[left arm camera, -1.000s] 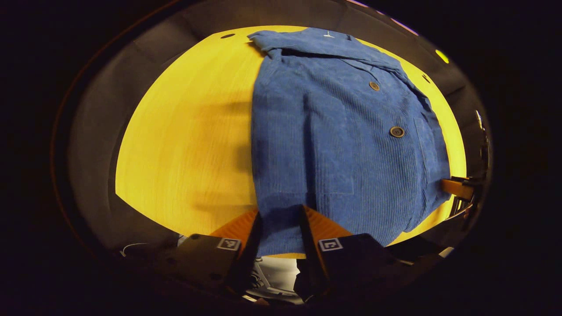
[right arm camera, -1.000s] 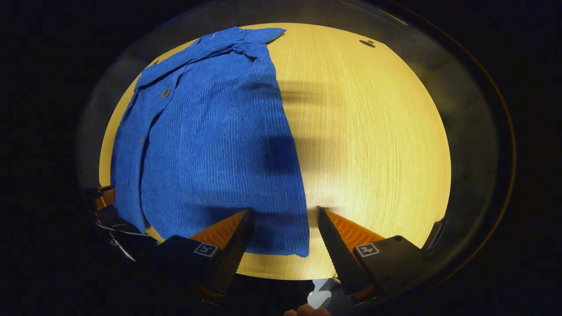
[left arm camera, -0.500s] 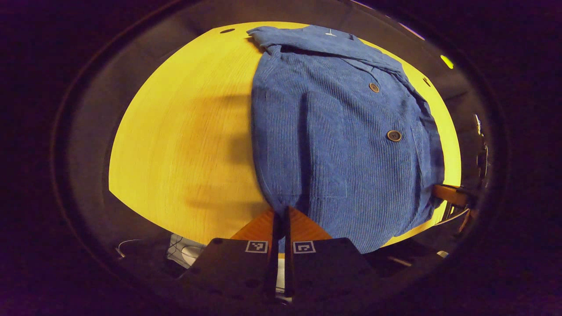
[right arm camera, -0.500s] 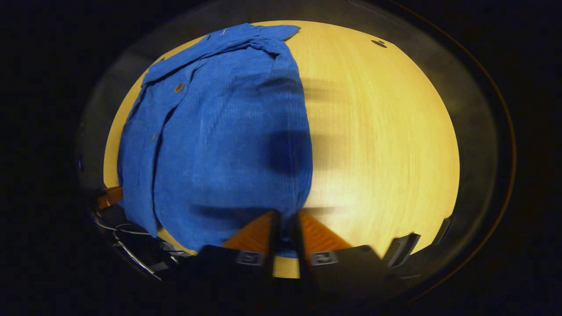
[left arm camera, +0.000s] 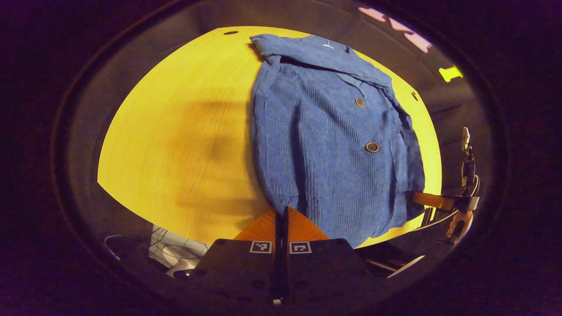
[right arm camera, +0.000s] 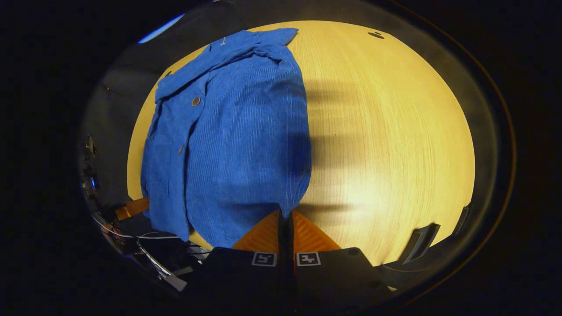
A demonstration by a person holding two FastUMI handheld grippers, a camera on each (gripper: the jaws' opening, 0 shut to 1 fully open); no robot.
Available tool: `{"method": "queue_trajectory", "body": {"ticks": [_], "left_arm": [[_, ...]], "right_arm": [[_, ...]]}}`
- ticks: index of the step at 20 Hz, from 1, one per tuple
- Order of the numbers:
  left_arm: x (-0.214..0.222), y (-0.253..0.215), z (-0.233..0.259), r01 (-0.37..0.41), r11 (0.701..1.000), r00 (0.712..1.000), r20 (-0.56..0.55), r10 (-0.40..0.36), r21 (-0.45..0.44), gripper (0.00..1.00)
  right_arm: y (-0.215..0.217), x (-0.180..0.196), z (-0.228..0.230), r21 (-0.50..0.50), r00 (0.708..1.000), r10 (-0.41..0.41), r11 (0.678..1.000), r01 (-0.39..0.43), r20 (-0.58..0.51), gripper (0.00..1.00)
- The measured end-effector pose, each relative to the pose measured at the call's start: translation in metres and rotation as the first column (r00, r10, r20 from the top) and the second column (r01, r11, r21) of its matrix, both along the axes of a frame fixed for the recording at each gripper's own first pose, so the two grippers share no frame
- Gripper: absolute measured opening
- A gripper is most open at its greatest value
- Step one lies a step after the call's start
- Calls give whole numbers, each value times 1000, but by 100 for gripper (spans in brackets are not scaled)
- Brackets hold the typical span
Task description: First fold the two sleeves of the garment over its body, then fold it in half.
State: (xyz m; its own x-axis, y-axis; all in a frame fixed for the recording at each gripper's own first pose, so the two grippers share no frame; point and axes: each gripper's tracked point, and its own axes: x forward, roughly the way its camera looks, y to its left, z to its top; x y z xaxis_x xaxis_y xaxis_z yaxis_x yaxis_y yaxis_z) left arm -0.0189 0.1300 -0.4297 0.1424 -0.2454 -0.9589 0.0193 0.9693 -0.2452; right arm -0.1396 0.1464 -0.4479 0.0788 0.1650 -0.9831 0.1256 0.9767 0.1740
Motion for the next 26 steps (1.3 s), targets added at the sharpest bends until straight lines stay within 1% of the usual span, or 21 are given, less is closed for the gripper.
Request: {"method": "queue_trajectory", "body": {"ticks": [3,7,11,15,18,20,24,26], "left_arm": [[9,3,21,4,1000,1000,30,-3,-19,0],[31,8,55,14,999,995,97,-10,-41,0],[62,9,85,33,997,988,151,-23,-64,0],[101,17,103,41,997,980,195,-29,-61,0],[134,18,113,19,995,982,187,-1,-95,0],[156,22,120,12,995,984,178,6,-101,0],[220,31,132,0,998,983,183,13,-71,0],[251,35,135,-19,997,984,177,31,-71,0]], "right_arm": [[9,10,18,45,1000,-20,999,19,18,2],[26,39,50,84,997,5,996,-12,76,2],[42,83,81,100,986,42,993,-59,159,2],[52,133,95,99,975,60,992,-82,212,2],[60,171,101,100,969,73,990,-99,237,2],[64,200,108,101,964,73,990,-102,255,2],[65,266,113,114,952,32,991,-70,305,2],[62,297,108,99,950,32,993,-65,311,1]]}}
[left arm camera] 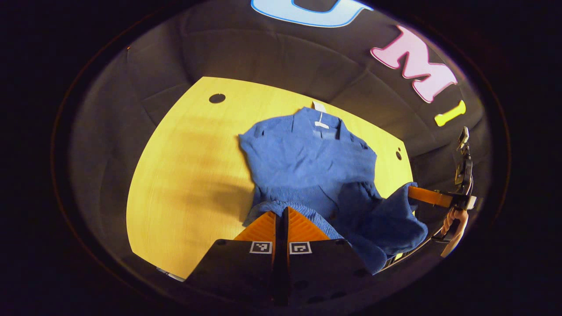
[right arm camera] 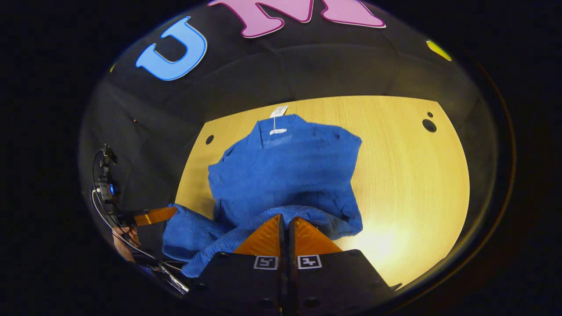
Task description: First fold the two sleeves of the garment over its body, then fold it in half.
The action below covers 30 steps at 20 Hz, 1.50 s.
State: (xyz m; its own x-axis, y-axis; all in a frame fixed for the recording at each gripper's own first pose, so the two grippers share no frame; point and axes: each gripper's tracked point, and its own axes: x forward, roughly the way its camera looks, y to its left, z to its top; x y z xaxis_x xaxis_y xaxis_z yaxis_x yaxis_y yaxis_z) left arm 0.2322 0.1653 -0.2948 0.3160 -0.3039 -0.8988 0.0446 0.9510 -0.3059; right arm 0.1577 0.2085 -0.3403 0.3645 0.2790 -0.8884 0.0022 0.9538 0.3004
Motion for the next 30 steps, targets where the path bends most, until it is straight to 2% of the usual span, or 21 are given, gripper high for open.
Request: {"method": "queue_trajectory", "body": {"ticks": [3,5,11,16,22,23,24,27,28,30], "left_arm": [[43,9,-10,-39,999,999,-31,39,-4,0],[69,16,-25,-53,998,997,-58,54,24,0],[135,12,-73,-36,996,992,-116,46,83,0],[164,5,-90,-84,996,989,-121,87,30,0],[165,2,-114,-135,991,983,-128,131,-23,0],[164,10,-110,-155,988,981,-123,152,-21,14],[174,13,-114,-192,981,977,-97,188,-28,27],[191,10,-95,-312,938,950,-23,312,-150,69],[195,13,-89,-334,928,941,3,339,-166,76],[196,26,-75,-348,924,929,73,362,-158,77]], "right_arm": [[-7,44,-15,-14,1000,-13,1000,13,-9,1],[-16,74,-32,-30,999,-29,999,28,-19,1],[-37,135,-93,-35,990,-107,994,104,-97,0],[-50,148,-122,-36,984,-128,992,125,-123,2],[-56,144,-140,-67,980,-173,984,166,-104,1],[-57,144,-140,-70,980,-173,984,167,-100,15],[-62,146,-144,-82,981,-174,983,167,-86,0],[-91,166,-128,-133,980,-196,971,199,40,84],[-97,174,-117,-125,972,-222,965,231,76,100],[-106,187,-95,-87,950,-276,953,290,147,98]]}}
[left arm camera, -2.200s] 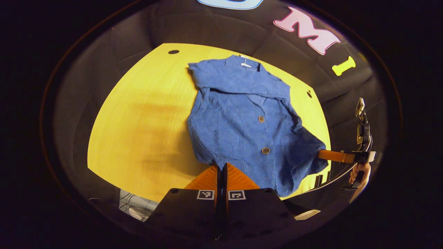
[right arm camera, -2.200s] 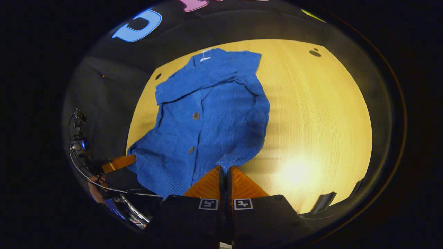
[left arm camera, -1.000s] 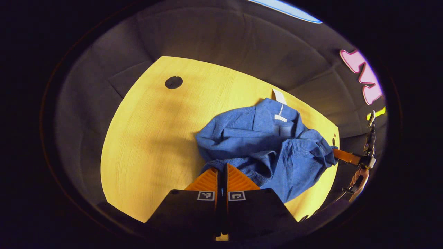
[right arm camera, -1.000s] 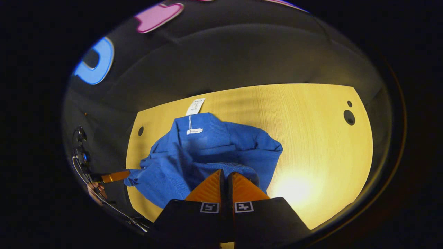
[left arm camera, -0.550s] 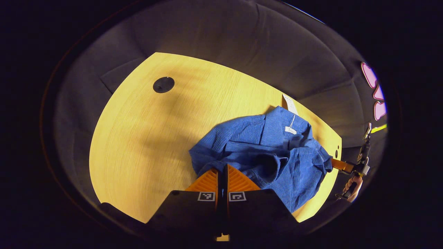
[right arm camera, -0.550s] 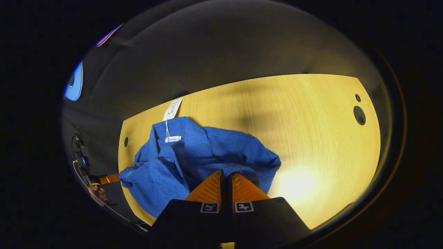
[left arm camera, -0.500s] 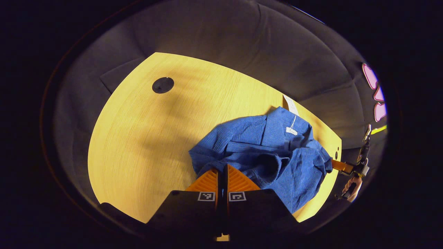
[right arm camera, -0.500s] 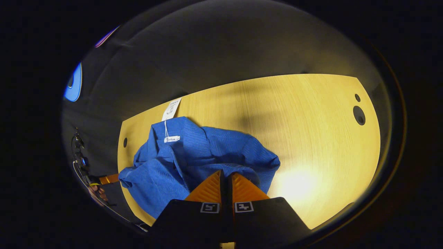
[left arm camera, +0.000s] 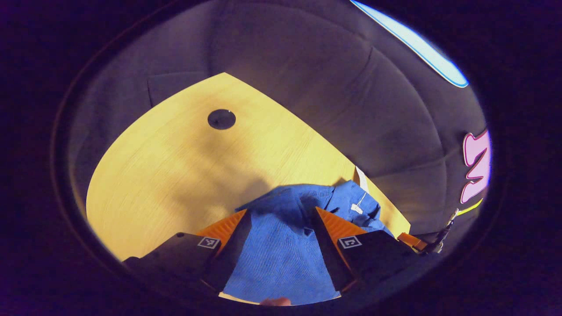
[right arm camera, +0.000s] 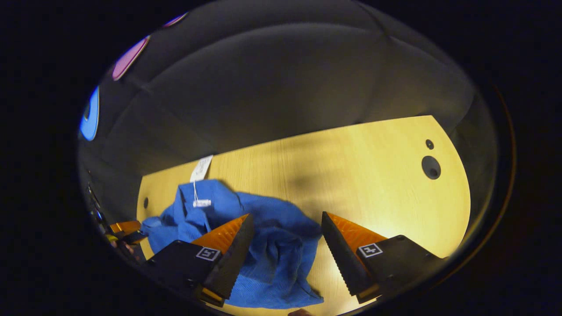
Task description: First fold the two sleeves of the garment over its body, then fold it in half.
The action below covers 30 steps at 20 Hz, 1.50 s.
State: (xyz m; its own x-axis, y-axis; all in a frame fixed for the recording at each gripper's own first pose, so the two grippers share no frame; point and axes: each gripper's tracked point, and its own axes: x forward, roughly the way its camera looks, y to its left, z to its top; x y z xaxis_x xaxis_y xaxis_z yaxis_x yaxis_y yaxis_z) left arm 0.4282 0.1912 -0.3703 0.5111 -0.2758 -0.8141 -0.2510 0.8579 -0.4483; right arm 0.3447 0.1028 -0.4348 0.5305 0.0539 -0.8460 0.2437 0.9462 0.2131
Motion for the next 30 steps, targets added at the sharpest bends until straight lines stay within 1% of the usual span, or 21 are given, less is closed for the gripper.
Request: {"method": "queue_trajectory", "body": {"ticks": [1,2,4,5,6,8,10,13,14,18,19,21,25,27,28,29,30], "left_arm": [[5,3,9,-13,1000,999,44,12,12,82],[11,9,24,-25,999,995,99,23,24,82],[5,10,48,-33,999,987,157,28,33,82],[1,5,63,-34,999,982,185,29,22,84],[-3,3,78,-39,999,977,212,35,16,84],[-17,2,105,-35,999,963,269,27,24,85],[-33,-2,129,-25,998,945,326,6,52,85],[-61,-11,161,-5,993,913,406,-45,120,85],[-71,-15,172,6,989,899,432,-70,149,85],[-122,-35,220,39,954,822,534,-199,296,84],[-136,-41,232,39,945,802,554,-223,323,85],[-166,-52,254,36,934,768,588,-253,354,84],[-226,-58,287,5,922,719,639,-273,388,86],[-248,-57,300,-30,916,691,671,-271,401,84],[-259,-57,310,-47,915,662,698,-273,402,83],[-269,-57,324,-62,911,629,725,-281,407,84],[-281,-58,329,-67,903,612,732,-299,425,82]], "right_arm": [[-5,3,12,-9,999,-12,1000,13,38,98],[-9,6,25,-19,997,-12,1000,13,81,98],[-13,7,53,-49,987,16,999,-8,161,98],[-14,4,71,-70,978,39,997,-25,207,98],[-15,1,87,-91,969,58,995,-37,240,98],[-12,-12,128,-127,943,102,990,-65,316,98],[-2,-27,159,-153,917,141,984,-89,372,98],[14,-59,208,-195,876,202,973,-126,438,98],[21,-71,227,-208,857,216,969,-131,469,98],[49,-124,300,-268,775,270,954,-135,572,98],[57,-137,317,-281,753,277,951,-128,597,98],[71,-162,345,-303,720,289,946,-115,631,98],[99,-217,385,-312,682,295,945,-101,669,98],[110,-241,392,-301,672,285,949,-96,683,98],[115,-247,396,-296,660,284,950,-97,696,98],[120,-258,401,-298,649,287,950,-97,704,98],[122,-268,404,-299,646,285,950,-90,709,98]]}}
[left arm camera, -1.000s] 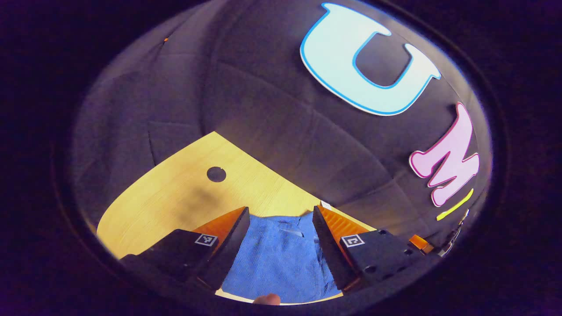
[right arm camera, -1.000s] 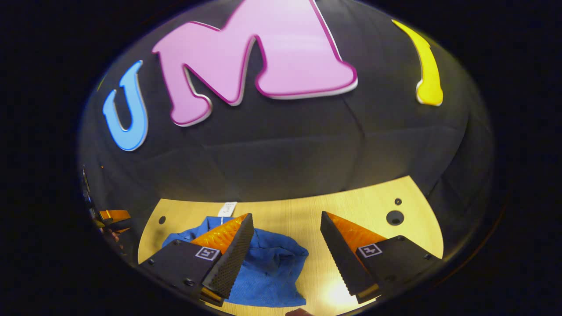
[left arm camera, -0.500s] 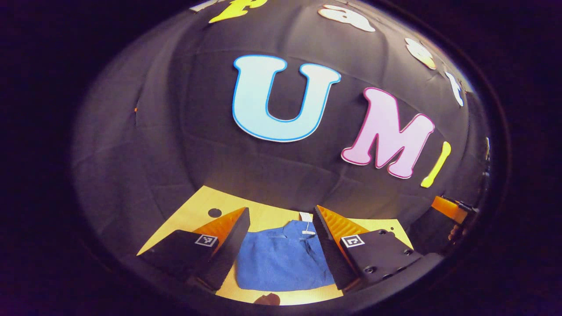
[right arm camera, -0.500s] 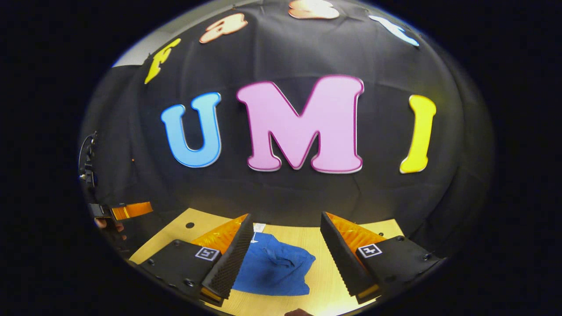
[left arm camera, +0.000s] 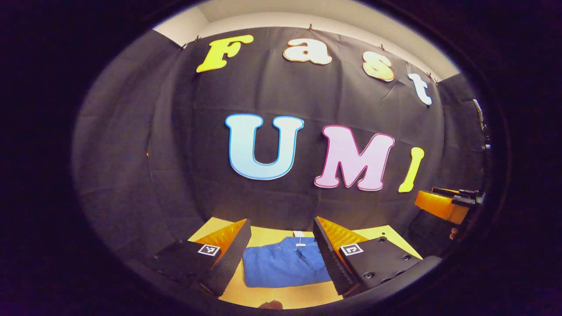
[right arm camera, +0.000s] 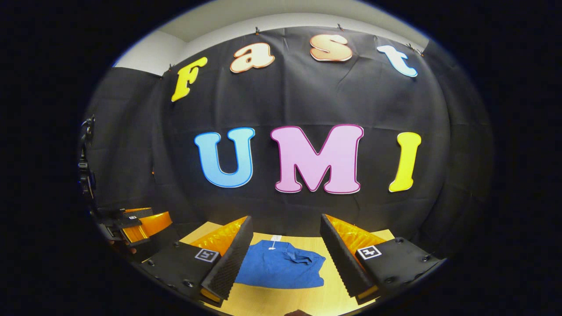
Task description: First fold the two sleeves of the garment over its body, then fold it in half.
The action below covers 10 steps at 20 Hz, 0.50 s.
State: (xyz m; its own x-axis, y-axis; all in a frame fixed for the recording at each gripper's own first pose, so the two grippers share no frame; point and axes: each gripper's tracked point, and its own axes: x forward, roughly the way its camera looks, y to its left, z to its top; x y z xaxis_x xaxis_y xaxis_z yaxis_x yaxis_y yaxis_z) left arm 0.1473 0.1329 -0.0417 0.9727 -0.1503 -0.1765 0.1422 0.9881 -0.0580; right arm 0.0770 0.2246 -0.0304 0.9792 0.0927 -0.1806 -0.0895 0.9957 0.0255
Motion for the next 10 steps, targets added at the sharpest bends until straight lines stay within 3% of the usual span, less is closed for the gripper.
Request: {"method": "queue_trajectory", "body": {"ticks": [2,7,10], "left_arm": [[-28,-7,10,1,1000,999,33,-2,31,82],[-76,-53,28,8,999,998,70,-5,-44,82],[-95,-68,31,-36,995,995,85,44,-98,80]], "right_arm": [[3,-17,8,-18,1000,-3,1000,4,23,98],[17,-48,37,-38,990,68,997,-64,122,97],[6,-66,35,-33,992,100,995,-98,74,98]]}}
